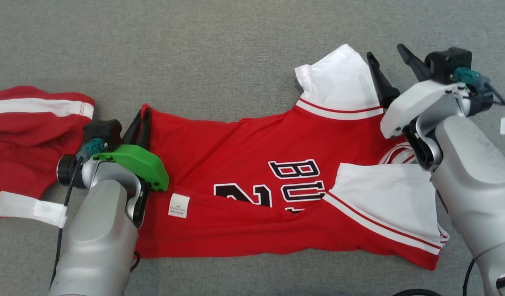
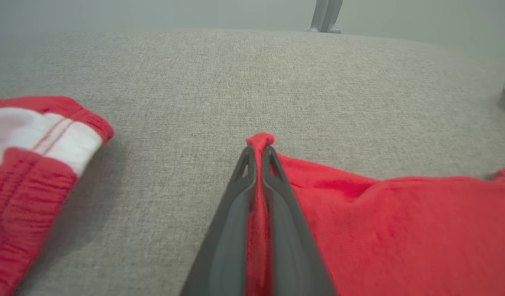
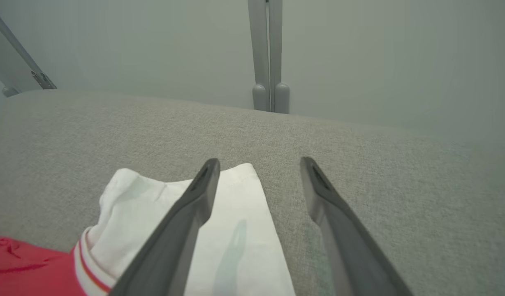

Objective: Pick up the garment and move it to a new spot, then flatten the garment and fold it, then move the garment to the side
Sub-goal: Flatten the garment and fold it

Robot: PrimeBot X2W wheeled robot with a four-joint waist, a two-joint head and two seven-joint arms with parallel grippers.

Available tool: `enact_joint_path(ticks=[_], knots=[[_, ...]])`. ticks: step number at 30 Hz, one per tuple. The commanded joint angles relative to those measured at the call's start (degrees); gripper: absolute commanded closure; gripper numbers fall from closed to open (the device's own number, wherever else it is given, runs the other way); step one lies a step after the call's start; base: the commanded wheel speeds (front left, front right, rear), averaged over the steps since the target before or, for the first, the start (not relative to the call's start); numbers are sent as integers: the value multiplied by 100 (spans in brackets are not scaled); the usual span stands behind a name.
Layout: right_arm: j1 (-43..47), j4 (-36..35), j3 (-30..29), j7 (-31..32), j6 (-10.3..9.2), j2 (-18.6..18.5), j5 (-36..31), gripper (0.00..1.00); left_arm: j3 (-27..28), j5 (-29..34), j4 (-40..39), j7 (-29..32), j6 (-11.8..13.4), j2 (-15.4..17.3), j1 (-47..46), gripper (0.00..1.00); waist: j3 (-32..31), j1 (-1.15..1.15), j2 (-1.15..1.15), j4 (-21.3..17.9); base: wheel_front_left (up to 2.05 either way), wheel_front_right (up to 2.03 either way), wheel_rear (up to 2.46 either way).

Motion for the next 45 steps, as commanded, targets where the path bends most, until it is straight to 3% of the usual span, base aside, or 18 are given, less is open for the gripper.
enact_joint_path(ticks=[1,8,13,14,15,22,34,39,45], knots=[[-257,155,84,212,-9,-77,69,0,-6,68,-139,3,5,-14,-80,100,141,0,0,253,0,0,0],[-954,943,513,1074,-9,-248,120,0,-107,99,-517,3,4,-157,-159,100,414,0,0,691,0,0,0],[-1208,1572,489,1398,-9,-282,37,0,-155,32,-601,2,4,-196,-162,100,520,0,0,811,0,0,0],[-1224,1632,523,1375,-9,-247,14,43,-161,24,-615,2,5,-197,-153,100,530,0,0,820,0,0,0],[-1244,1636,541,1270,-6,-243,8,98,-163,14,-624,1,5,-196,-145,100,541,0,0,826,0,0,0],[-1541,1766,411,581,-10,-429,-119,100,-61,49,-681,1,51,-198,-190,100,551,0,0,768,0,0,0],[-1702,2063,101,-533,-10,-244,-302,100,384,265,-921,1,140,-140,-106,100,241,0,0,507,0,0,0],[-1292,1636,429,-654,-10,-156,37,100,526,353,-1052,1,105,-118,162,100,-11,0,0,368,0,0,0],[-473,823,869,-691,-9,-502,479,100,801,305,-1339,1,66,-136,720,100,-394,0,0,232,0,0,0]])
